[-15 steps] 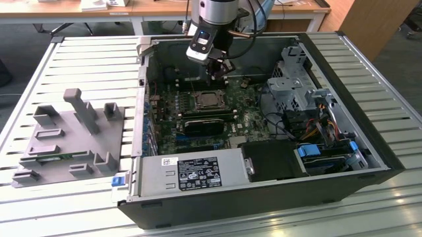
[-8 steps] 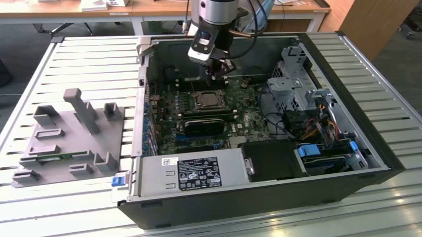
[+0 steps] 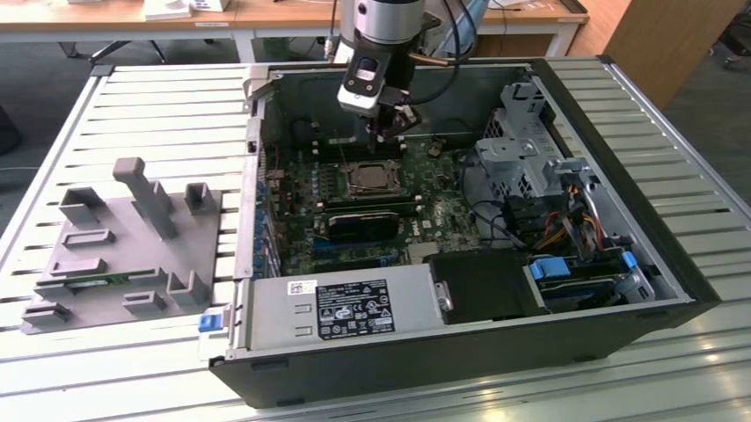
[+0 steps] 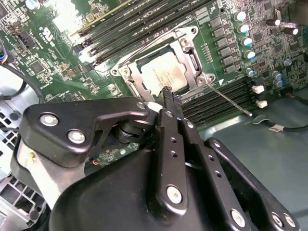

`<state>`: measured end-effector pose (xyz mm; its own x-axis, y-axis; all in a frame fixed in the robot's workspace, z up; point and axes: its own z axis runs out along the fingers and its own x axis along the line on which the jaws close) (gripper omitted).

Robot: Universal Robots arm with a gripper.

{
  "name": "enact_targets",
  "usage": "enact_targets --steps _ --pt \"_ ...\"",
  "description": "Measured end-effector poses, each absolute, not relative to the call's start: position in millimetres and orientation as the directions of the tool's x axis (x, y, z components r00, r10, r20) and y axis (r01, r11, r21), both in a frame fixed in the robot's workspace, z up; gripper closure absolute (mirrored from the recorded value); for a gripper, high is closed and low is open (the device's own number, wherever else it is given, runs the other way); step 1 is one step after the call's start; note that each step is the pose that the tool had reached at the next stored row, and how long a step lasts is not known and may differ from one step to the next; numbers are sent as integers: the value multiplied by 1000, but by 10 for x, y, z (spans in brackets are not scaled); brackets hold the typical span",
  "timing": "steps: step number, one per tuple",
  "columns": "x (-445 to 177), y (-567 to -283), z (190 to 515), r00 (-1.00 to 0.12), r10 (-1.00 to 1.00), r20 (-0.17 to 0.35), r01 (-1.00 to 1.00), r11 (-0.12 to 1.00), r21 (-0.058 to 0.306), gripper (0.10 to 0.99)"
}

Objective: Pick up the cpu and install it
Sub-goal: 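Install the first cpu locking lever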

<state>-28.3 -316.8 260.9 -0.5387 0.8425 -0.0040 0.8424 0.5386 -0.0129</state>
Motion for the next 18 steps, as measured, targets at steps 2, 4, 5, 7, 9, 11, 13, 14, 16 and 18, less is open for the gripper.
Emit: enact_targets --steps 2,4,5,7,9,11,13,14,16,18 --pt "-283 -3168 2609 -546 838 -4 838 546 -13 980" --pt "-283 -3168 2609 -553 833 -4 833 553 -13 980" --pt "-283 -3168 2609 -557 831 -4 831 557 -13 980" --pt "-283 -3168 2609 -564 826 -4 826 564 -13 980" --pt "-283 -3168 2609 -573 820 -4 820 573 -13 980" --pt "-283 -3168 2609 -584 812 -4 812 583 -13 980" --pt "-283 -3168 2609 -596 803 -4 803 596 -13 980" --pt "-283 -3168 2609 -602 798 -4 798 602 -13 980" --pt "-283 -3168 2609 -615 789 -4 789 615 -13 980" --pt "-283 -3168 2609 -627 779 -4 779 627 -13 980"
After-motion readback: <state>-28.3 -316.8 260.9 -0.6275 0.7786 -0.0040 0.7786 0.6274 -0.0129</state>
